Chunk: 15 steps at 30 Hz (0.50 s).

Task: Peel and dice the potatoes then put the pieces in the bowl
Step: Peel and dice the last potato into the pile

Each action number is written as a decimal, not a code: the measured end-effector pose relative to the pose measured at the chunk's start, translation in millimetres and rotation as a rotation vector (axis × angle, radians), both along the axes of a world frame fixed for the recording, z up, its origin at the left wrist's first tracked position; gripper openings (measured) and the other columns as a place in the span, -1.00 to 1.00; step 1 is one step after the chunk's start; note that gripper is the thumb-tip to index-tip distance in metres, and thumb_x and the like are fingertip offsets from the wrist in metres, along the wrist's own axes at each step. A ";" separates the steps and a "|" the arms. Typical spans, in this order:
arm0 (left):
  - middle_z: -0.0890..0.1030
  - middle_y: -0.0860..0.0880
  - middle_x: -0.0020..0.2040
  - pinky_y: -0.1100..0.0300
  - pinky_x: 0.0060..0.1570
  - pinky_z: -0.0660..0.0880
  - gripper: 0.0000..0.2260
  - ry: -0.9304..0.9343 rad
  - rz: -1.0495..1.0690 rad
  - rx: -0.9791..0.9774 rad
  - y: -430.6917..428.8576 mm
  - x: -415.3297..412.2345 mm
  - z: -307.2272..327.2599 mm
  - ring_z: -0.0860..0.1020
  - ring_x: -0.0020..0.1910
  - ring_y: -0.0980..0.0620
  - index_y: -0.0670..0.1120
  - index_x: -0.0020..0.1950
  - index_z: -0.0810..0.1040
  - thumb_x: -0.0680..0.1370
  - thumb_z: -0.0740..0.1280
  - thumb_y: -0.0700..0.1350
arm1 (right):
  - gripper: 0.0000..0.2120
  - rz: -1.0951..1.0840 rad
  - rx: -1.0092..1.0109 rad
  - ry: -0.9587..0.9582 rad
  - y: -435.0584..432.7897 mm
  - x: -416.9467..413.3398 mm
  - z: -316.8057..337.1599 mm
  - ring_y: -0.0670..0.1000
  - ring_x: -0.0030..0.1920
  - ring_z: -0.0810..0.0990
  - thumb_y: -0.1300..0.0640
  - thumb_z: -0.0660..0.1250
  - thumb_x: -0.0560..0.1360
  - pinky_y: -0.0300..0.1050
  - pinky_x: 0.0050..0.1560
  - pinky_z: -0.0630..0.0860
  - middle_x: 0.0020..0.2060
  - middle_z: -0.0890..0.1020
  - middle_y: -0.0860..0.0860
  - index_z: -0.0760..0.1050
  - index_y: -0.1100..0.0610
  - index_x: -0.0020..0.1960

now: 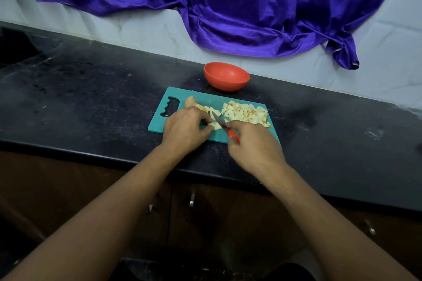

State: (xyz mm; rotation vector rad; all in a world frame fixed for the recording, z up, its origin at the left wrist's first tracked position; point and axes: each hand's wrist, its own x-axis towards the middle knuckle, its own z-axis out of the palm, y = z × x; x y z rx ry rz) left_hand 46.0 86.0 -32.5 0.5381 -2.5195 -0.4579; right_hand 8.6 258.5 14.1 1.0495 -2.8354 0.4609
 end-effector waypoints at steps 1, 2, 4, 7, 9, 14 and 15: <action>0.69 0.13 0.10 0.16 -0.11 0.43 -0.78 -0.001 0.003 -0.008 0.6 0.4 0.4 0.61 0.08 0.06 0.13 0.17 0.69 0.55 0.45 0.11 | -0.59 0.001 0.027 0.013 -3.2 -0.1 1.4 -0.02 -0.17 0.55 0.06 0.25 0.61 -0.09 -0.23 0.41 -0.06 0.63 -0.06 0.49 -0.12 0.45; 0.69 0.13 0.09 0.16 -0.12 0.42 -0.79 -0.002 0.006 -0.015 1.7 1.0 0.8 0.61 0.07 0.06 0.13 0.17 0.70 0.55 0.45 0.11 | -0.61 0.004 0.052 0.014 -6.2 -0.3 3.0 -0.02 -0.16 0.54 0.06 0.25 0.61 -0.09 -0.22 0.40 -0.07 0.60 -0.06 0.51 -0.11 0.42; 0.68 0.12 0.08 0.17 -0.13 0.40 -0.80 -0.003 0.010 -0.033 3.7 2.1 1.7 0.60 0.05 0.07 0.13 0.16 0.70 0.56 0.45 0.11 | -0.63 0.010 0.087 0.001 -11.3 -0.5 5.4 -0.02 -0.14 0.54 0.06 0.27 0.60 -0.08 -0.21 0.42 -0.08 0.58 -0.06 0.54 -0.11 0.39; 0.68 0.10 0.08 0.17 -0.15 0.39 -0.82 -0.004 0.005 -0.048 5.2 3.8 3.4 0.59 0.04 0.06 0.14 0.16 0.70 0.57 0.44 0.08 | -0.58 0.012 0.114 -0.003 -13.1 -0.7 4.7 0.01 -0.05 0.57 0.07 0.29 0.60 -0.03 -0.13 0.50 0.05 0.63 -0.02 0.50 -0.12 0.45; 0.67 0.10 0.08 0.16 -0.17 0.38 -0.83 -0.010 0.003 -0.053 5.9 4.2 4.3 0.58 0.03 0.07 0.15 0.16 0.69 0.58 0.43 0.06 | -0.56 0.035 0.120 0.021 -10.8 0.5 -0.6 0.02 -0.04 0.56 0.08 0.27 0.62 -0.03 -0.10 0.52 0.05 0.64 0.00 0.46 -0.12 0.49; 0.68 0.13 0.11 0.17 -0.16 0.40 -0.81 -0.008 0.015 -0.050 5.5 3.0 3.6 0.60 0.05 0.08 0.14 0.17 0.70 0.57 0.42 0.09 | -0.52 0.099 0.135 0.116 5.4 6.7 -21.4 0.01 -0.04 0.55 0.04 0.19 0.68 -0.01 -0.04 0.55 -0.08 0.55 -0.03 0.30 -0.09 0.59; 0.68 0.14 0.12 0.18 -0.15 0.40 -0.80 -0.008 0.013 -0.048 4.9 2.8 3.1 0.60 0.06 0.08 0.14 0.17 0.70 0.57 0.42 0.09 | -0.53 0.089 0.110 0.084 8.1 3.9 -21.7 -0.01 -0.07 0.53 0.03 0.19 0.68 -0.04 -0.08 0.52 -0.08 0.54 -0.06 0.31 -0.11 0.58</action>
